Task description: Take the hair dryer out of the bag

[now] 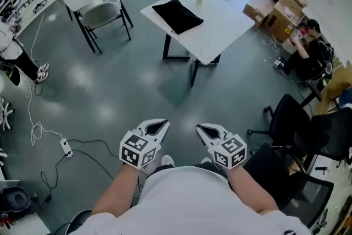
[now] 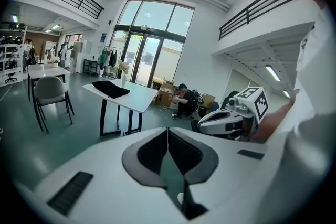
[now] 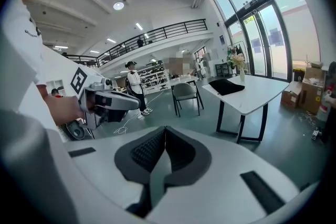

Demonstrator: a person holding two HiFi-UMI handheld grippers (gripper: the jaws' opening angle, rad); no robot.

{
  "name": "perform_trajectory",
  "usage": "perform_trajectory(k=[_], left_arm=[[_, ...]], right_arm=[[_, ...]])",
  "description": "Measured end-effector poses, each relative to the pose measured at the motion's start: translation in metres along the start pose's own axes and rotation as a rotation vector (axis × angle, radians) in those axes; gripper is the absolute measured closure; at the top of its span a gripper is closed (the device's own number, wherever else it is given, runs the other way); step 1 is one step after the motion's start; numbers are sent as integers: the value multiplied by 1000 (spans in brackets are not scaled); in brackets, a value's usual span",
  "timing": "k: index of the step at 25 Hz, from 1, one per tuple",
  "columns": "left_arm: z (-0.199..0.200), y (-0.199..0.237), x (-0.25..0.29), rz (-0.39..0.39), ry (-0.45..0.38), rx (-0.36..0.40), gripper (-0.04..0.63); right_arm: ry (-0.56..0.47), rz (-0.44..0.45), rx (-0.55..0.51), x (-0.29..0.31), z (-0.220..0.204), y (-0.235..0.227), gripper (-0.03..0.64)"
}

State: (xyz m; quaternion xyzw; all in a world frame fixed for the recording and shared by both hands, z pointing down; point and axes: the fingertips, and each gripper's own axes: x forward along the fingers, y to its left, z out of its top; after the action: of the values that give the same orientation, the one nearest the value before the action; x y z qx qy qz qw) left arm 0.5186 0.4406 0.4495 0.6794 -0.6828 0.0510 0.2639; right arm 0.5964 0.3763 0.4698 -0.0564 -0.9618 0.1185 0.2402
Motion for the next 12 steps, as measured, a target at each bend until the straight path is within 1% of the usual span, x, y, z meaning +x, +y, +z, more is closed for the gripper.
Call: perform_trajectory(k=[3,6,12], left_arm=[[-7,14,-10,6,1,-1,577],[-13,25,-18,14,-4,-24,577],[-26,35,-28,19,7,-53,577]], right_arm=[[9,-1,-16,12,1,13,600],[18,-1,-33,18,2,23,600],[44,8,-25,34,5,25,600]])
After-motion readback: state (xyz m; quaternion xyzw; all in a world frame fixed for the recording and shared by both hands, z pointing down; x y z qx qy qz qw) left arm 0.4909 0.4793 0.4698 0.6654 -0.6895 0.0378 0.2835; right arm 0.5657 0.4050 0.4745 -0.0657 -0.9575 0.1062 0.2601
